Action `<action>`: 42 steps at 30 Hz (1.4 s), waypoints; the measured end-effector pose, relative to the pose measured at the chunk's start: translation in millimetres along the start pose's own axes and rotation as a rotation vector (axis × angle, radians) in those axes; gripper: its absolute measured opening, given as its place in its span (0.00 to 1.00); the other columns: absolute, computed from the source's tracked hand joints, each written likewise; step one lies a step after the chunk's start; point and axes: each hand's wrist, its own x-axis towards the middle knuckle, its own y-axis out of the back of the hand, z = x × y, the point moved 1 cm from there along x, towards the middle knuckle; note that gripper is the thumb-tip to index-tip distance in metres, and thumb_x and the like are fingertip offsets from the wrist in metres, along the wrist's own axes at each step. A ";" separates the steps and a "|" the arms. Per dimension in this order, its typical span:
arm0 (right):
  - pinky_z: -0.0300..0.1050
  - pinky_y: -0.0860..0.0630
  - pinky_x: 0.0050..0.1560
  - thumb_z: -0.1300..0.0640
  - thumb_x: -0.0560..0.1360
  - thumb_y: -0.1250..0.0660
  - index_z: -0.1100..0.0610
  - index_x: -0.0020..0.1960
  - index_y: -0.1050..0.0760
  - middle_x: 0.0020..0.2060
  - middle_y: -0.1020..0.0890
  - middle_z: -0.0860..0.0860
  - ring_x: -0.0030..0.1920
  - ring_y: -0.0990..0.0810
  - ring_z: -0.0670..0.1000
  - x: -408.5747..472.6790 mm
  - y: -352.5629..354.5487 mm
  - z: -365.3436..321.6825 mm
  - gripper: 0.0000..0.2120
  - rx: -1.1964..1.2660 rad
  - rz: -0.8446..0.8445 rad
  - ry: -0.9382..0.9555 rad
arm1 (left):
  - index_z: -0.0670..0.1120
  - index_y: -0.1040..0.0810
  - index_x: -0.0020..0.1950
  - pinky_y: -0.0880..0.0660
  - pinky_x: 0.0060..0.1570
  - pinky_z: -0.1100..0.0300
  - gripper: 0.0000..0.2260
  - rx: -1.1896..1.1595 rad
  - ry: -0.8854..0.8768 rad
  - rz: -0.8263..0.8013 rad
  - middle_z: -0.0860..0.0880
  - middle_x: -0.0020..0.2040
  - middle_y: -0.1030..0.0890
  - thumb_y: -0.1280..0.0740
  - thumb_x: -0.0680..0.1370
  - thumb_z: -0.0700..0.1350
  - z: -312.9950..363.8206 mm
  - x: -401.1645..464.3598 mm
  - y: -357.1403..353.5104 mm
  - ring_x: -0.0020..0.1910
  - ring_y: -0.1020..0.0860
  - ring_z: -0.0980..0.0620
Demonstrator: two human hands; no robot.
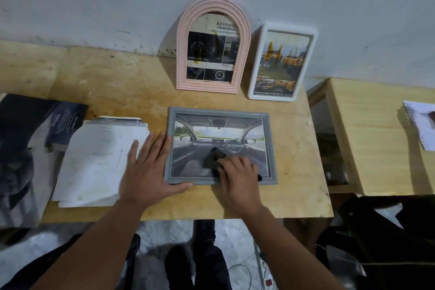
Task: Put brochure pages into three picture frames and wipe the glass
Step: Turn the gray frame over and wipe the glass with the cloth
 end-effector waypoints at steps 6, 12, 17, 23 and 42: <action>0.56 0.30 0.51 0.51 0.83 0.39 0.52 0.60 0.21 0.53 0.20 0.47 0.54 0.25 0.53 10.4 -16.8 -48.6 0.11 0.164 -0.093 0.139 | 0.48 0.52 0.86 0.51 0.81 0.36 0.57 -0.005 -0.007 0.015 0.49 0.86 0.51 0.48 0.68 0.84 -0.4 0.3 -1.4 0.85 0.53 0.48; 0.45 0.21 0.57 0.58 0.84 0.37 0.55 0.61 0.19 0.53 0.14 0.48 0.55 0.17 0.46 36.9 13.4 -43.8 0.10 0.880 -0.185 -0.284 | 0.48 0.52 0.86 0.51 0.81 0.36 0.58 -0.003 -0.010 0.008 0.49 0.86 0.51 0.47 0.67 0.85 -0.2 1.2 -1.0 0.85 0.53 0.48; 0.50 0.17 0.43 0.52 0.85 0.39 0.58 0.60 0.20 0.51 0.14 0.59 0.49 0.15 0.59 52.4 43.3 -24.4 0.13 1.535 -0.179 -0.890 | 0.48 0.53 0.86 0.52 0.81 0.37 0.58 0.001 -0.010 0.003 0.49 0.86 0.52 0.48 0.67 0.85 -0.8 1.2 -0.8 0.85 0.54 0.48; 0.52 0.17 0.45 0.70 0.79 0.36 0.60 0.67 0.25 0.56 0.19 0.66 0.49 0.18 0.64 52.6 31.5 -16.3 0.17 1.871 -0.370 -0.847 | 0.48 0.54 0.86 0.52 0.81 0.36 0.59 -0.001 -0.004 -0.001 0.49 0.86 0.53 0.49 0.67 0.86 -1.5 0.2 -0.4 0.85 0.55 0.48; 0.56 0.23 0.48 0.57 0.82 0.38 0.59 0.61 0.21 0.52 0.17 0.57 0.49 0.22 0.59 84.6 -23.1 -8.7 0.11 0.096 0.042 -0.031 | 0.46 0.49 0.85 0.47 0.79 0.34 0.59 -0.024 -0.022 0.013 0.47 0.86 0.49 0.49 0.67 0.85 -4.8 -0.5 0.2 0.85 0.52 0.46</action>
